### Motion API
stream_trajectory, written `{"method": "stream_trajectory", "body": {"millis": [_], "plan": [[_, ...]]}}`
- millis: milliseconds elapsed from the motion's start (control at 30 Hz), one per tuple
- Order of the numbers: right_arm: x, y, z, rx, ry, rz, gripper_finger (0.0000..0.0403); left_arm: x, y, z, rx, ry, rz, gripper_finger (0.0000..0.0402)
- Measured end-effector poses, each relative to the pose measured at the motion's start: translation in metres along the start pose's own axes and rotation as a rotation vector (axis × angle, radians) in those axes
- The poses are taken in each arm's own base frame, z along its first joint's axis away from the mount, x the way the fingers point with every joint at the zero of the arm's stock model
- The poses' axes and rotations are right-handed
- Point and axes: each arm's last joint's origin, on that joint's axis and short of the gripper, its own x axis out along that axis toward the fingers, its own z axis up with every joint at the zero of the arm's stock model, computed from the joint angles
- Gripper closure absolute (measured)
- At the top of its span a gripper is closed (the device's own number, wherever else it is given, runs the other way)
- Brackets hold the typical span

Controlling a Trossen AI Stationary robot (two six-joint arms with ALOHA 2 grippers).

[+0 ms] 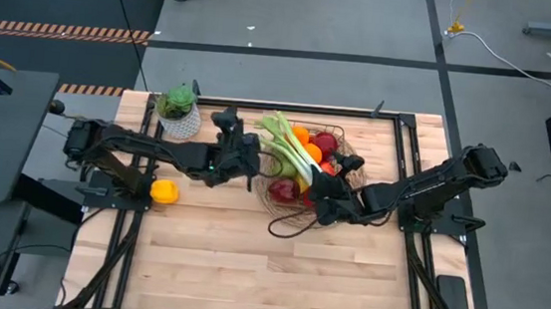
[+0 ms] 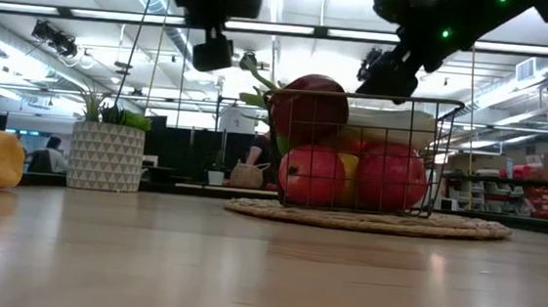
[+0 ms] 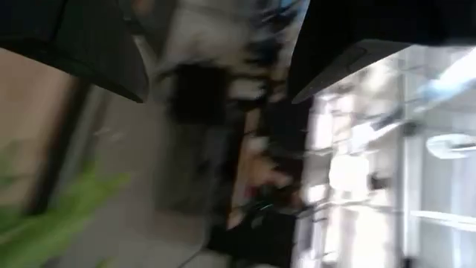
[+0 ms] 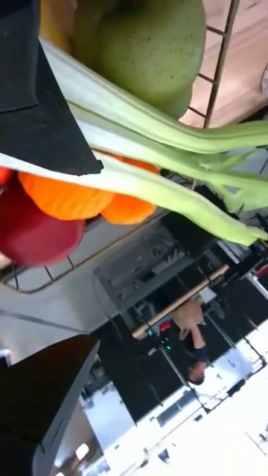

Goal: Build produce basket
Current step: Put the yellow bell pepper into the wire basket

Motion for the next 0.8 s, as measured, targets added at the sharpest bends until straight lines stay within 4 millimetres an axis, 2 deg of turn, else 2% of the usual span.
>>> {"method": "stream_trajectory", "body": {"millis": [133, 267, 433, 567, 800], "plan": [[-0.008, -0.005, 0.004, -0.030, -0.026, -0.035, 0.0029, -0.006, 0.006, -0.022, -0.167, -0.074, -0.301, 0.0076], [-0.013, -0.018, 0.011, 0.007, -0.048, -0.055, 0.0029, -0.010, 0.009, -0.040, -0.296, -0.014, -0.592, 0.0076], [-0.016, -0.036, 0.016, 0.034, -0.059, -0.052, 0.0029, -0.024, 0.011, -0.059, -0.364, 0.113, -0.736, 0.0076], [-0.018, -0.047, 0.018, 0.042, -0.067, -0.040, 0.0029, -0.037, 0.011, -0.076, -0.406, 0.289, -0.875, 0.0076], [-0.020, -0.052, 0.019, 0.039, -0.085, 0.050, 0.0029, -0.059, 0.008, -0.104, -0.284, 0.553, -0.970, 0.0076]]}}
